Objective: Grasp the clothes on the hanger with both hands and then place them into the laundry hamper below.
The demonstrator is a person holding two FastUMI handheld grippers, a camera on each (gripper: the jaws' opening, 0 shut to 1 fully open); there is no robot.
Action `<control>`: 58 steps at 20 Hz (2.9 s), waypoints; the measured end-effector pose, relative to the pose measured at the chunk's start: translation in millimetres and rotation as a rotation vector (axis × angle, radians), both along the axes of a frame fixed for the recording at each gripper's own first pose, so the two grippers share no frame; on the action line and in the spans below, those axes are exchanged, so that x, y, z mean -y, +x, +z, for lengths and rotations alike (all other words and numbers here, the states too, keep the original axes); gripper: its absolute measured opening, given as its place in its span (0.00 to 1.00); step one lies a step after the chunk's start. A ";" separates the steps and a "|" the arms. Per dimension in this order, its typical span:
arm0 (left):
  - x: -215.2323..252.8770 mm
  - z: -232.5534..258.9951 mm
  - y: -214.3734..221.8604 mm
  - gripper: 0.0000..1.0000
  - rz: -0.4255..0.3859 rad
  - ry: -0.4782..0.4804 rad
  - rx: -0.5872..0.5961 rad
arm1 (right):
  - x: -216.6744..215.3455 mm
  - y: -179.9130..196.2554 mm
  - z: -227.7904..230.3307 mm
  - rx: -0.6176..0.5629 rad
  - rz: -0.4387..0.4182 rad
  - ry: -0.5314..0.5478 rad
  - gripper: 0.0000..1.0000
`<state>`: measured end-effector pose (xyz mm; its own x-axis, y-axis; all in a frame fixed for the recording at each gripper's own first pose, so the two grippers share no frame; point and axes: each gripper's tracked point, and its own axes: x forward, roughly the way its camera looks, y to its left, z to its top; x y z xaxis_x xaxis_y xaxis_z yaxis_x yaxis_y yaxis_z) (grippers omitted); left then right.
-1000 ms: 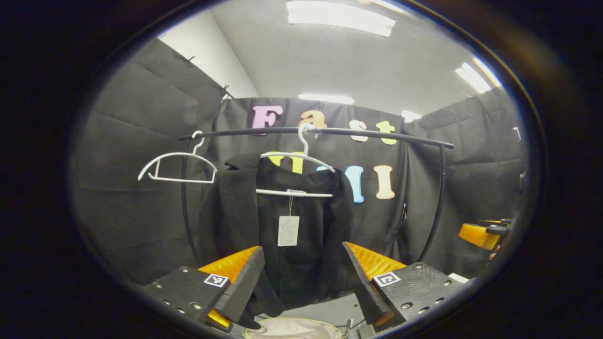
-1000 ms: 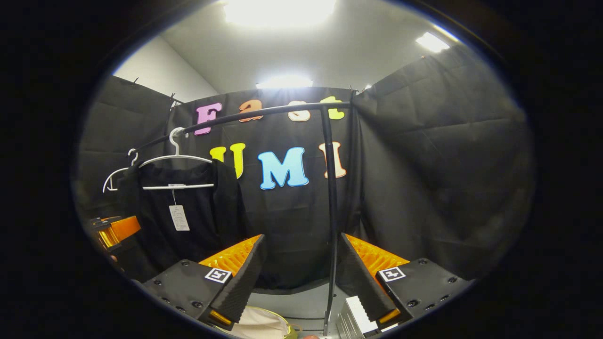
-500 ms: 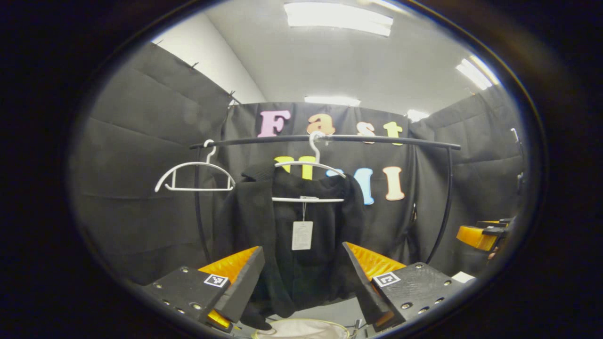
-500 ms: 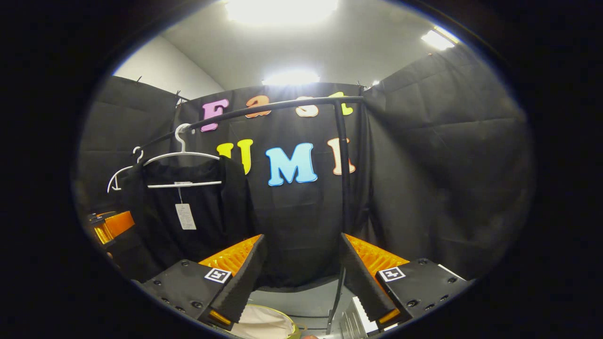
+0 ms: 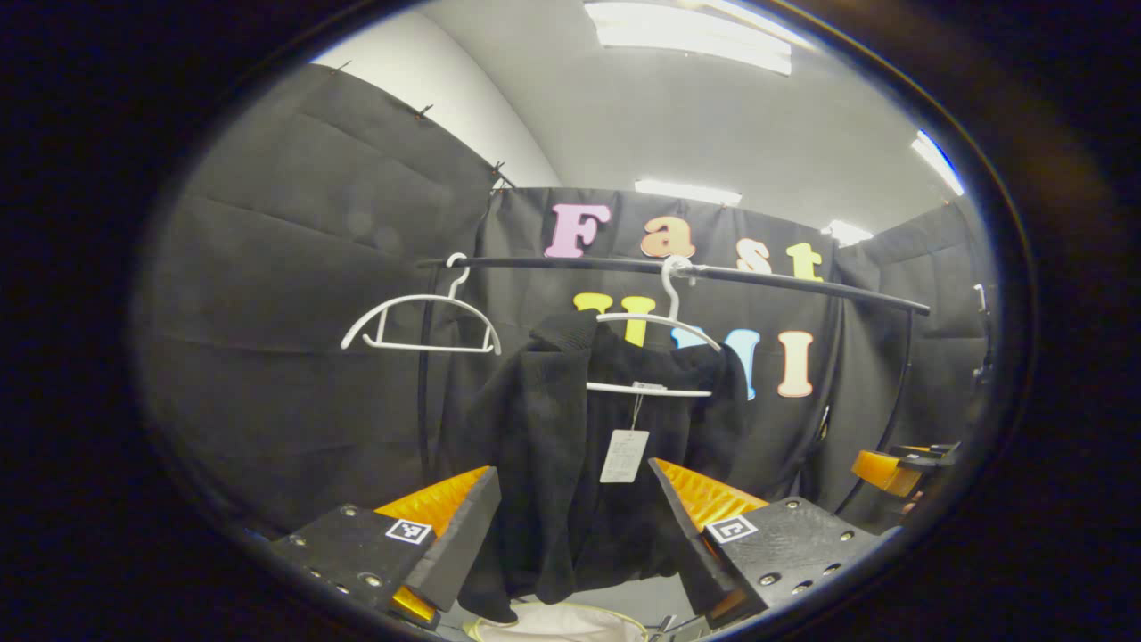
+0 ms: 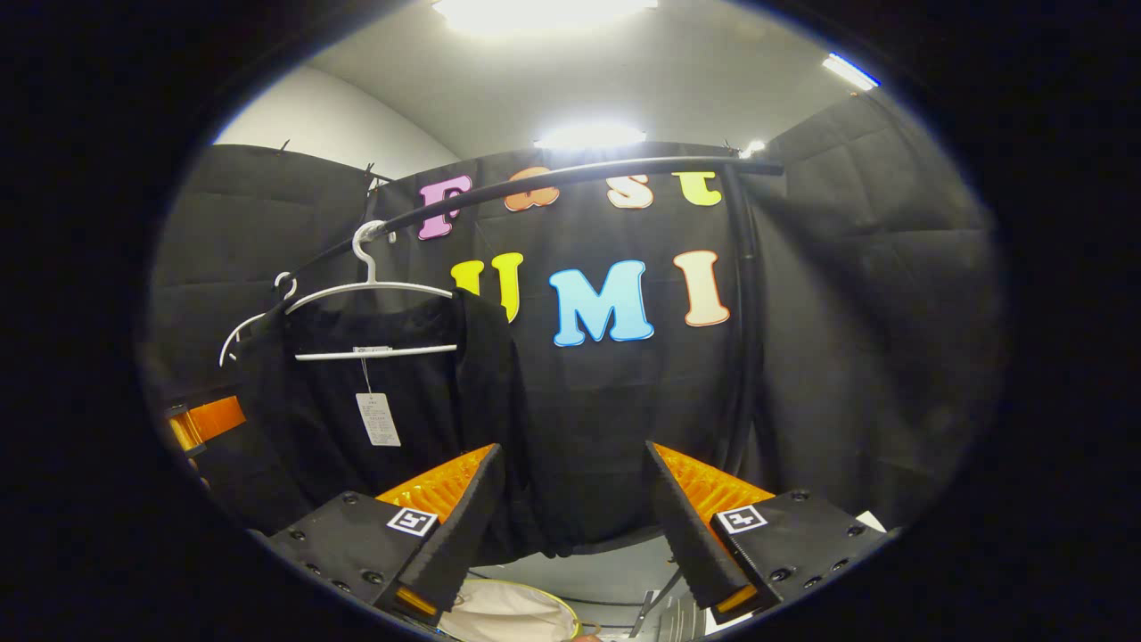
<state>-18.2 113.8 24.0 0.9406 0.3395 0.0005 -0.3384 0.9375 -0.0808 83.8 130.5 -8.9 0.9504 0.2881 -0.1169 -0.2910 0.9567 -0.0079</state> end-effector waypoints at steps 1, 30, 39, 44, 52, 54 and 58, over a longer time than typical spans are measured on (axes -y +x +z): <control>-3.2 1.3 -0.2 0.95 0.020 -0.004 0.001 | -6.6 10.1 -5.1 -0.014 0.018 0.005 0.98; -43.7 -16.2 114.7 0.94 0.336 -0.038 -0.009 | -172.4 159.8 -18.3 -0.081 0.465 0.101 0.92; -57.1 -22.0 128.8 0.65 0.323 -0.021 -0.043 | -186.0 169.1 -21.2 -0.050 0.480 0.038 0.58; -44.5 -14.5 128.2 0.22 0.302 -0.014 -0.021 | -188.9 171.9 -24.4 -0.105 0.518 0.092 0.14; -35.9 -13.7 120.3 0.04 0.265 -0.069 0.015 | -179.6 170.2 -15.2 -0.094 0.591 0.128 0.03; -32.2 -10.0 117.1 0.04 0.254 -0.064 0.022 | -178.1 167.7 -11.2 -0.089 0.591 0.137 0.03; -18.3 7.6 104.9 0.04 0.230 -0.061 0.057 | -168.9 170.0 -2.3 -0.081 0.572 0.159 0.00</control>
